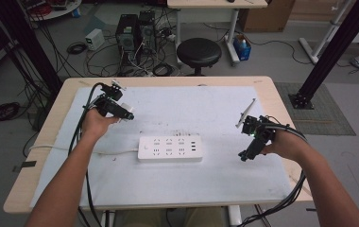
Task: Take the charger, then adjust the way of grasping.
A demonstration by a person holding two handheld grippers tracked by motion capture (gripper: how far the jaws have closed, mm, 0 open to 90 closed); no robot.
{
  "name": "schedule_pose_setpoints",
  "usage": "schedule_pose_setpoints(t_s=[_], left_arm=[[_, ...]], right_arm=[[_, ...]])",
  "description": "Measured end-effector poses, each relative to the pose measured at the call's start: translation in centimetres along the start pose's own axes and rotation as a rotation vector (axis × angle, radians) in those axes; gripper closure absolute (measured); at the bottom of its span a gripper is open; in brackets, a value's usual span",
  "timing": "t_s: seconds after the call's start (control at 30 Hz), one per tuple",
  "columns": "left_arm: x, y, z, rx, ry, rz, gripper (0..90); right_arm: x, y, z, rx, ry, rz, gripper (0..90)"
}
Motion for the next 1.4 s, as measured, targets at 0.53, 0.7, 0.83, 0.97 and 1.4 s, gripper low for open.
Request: schedule_pose_setpoints(t_s=[0.53,0.7,0.83,0.97,1.4], left_arm=[[-4.5,-1.4,-1.6,0.26,-0.077,-0.08,42.5],[-5.7,-1.7,-2.3,0.314,-0.09,-0.109,42.5],[-6.5,-2.2,-2.8,0.386,-0.11,-0.148,42.5],[-7.2,-3.0,-3.2,0.456,-0.143,-0.183,42.5],[-8.1,-7.6,-3.9,0.65,-0.232,-0.297,42.5]], right_arm=[[-0.3,0.5,0.5,0.008,-0.03,-0.029,1.4],[-0.5,0.5,0.8,0.065,-0.06,-0.022,1.4],[-0.6,0.6,1.0,0.115,-0.097,-0.011,1.4],[-0.6,1.1,1.5,0.152,-0.14,0.017,1.4],[-1.3,4.2,5.5,0.289,-0.388,0.236,1.4]])
Point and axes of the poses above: each handheld gripper's, and its own axes: x roughly forward along the jaws, z roughly out of its top, y roughly to its left, the point moved 7 cm from there along x, roughly forward along the jaws, and after that the axes turned 6 degrees about z, right-handed, at the moved point
